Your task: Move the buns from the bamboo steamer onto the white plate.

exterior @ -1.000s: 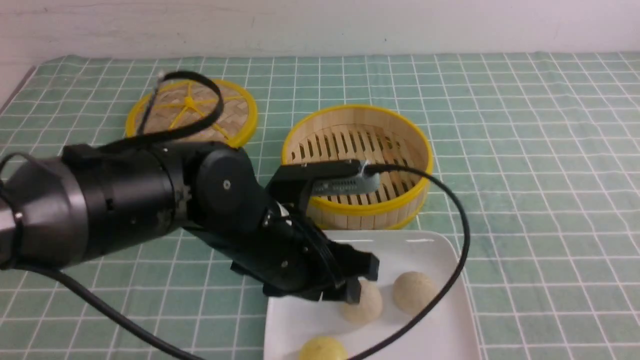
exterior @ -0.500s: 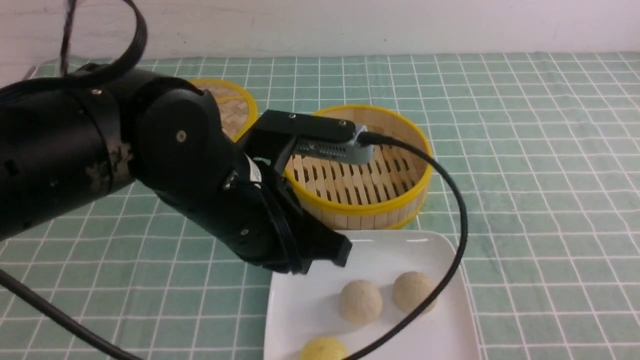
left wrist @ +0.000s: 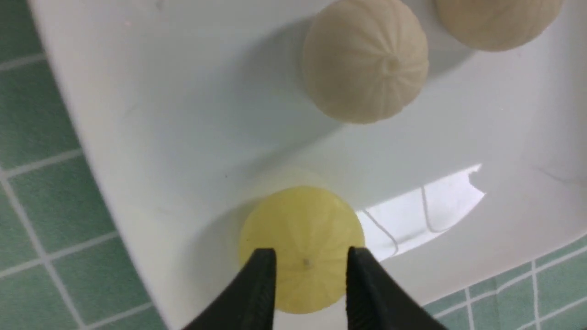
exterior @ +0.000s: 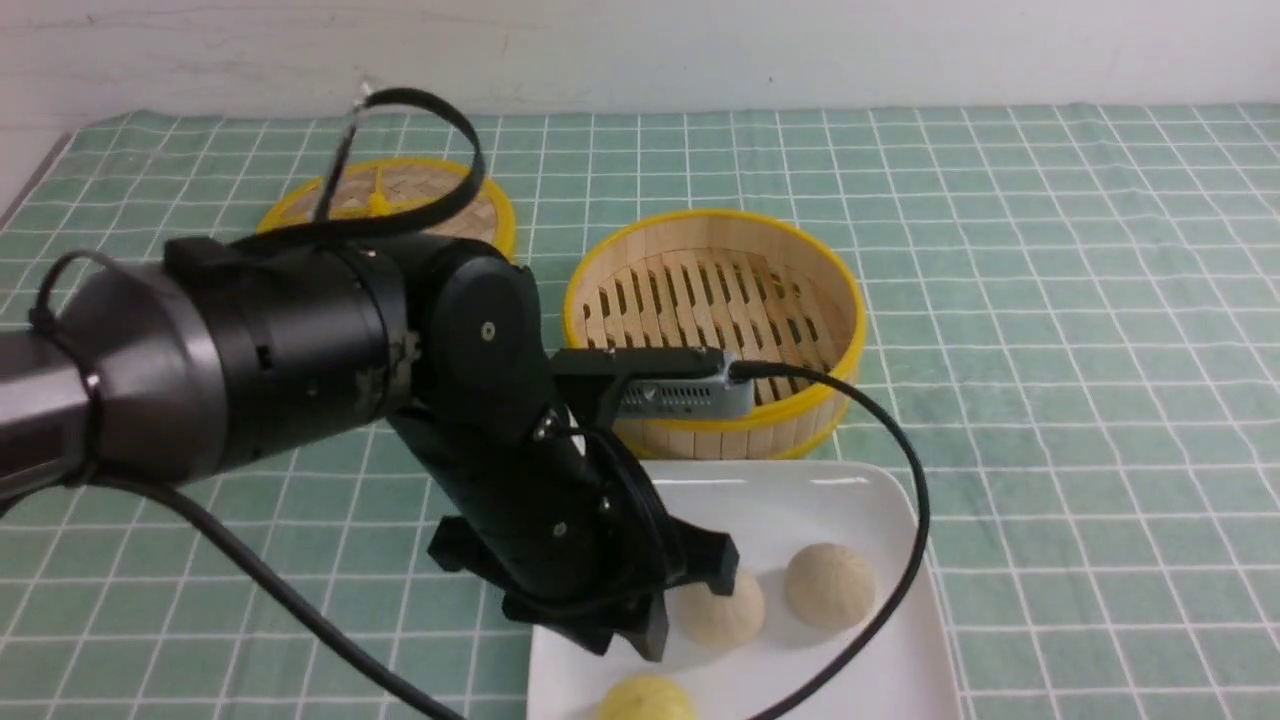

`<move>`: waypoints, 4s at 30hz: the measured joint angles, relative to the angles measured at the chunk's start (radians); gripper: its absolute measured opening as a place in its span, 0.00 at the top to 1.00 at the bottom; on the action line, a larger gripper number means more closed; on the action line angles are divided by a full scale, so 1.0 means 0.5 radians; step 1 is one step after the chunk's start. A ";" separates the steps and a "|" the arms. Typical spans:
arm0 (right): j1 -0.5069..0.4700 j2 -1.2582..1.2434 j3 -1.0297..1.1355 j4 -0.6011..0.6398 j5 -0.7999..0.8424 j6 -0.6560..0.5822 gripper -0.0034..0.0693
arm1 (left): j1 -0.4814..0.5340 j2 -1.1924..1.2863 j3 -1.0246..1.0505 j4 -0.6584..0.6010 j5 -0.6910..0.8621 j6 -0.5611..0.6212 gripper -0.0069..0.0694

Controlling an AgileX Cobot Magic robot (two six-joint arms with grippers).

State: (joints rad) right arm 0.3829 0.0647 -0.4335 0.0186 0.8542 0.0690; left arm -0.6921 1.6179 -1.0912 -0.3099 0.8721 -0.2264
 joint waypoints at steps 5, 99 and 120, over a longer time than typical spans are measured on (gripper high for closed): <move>0.000 0.000 0.000 0.000 -0.002 0.000 0.96 | 0.000 0.019 0.000 -0.110 0.002 0.037 0.39; -0.514 -0.149 0.898 -0.165 -0.949 -0.024 0.87 | 0.000 -1.772 0.683 1.292 0.009 -0.812 0.86; -0.516 -0.149 0.896 -0.165 -0.940 -0.024 0.83 | 0.000 -2.579 1.503 1.220 -1.744 -0.981 0.84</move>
State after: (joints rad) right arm 0.1251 -0.0100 0.0146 -0.0642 0.3843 0.0569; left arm -0.6921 0.3282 -0.3395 0.2999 0.0000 -0.7172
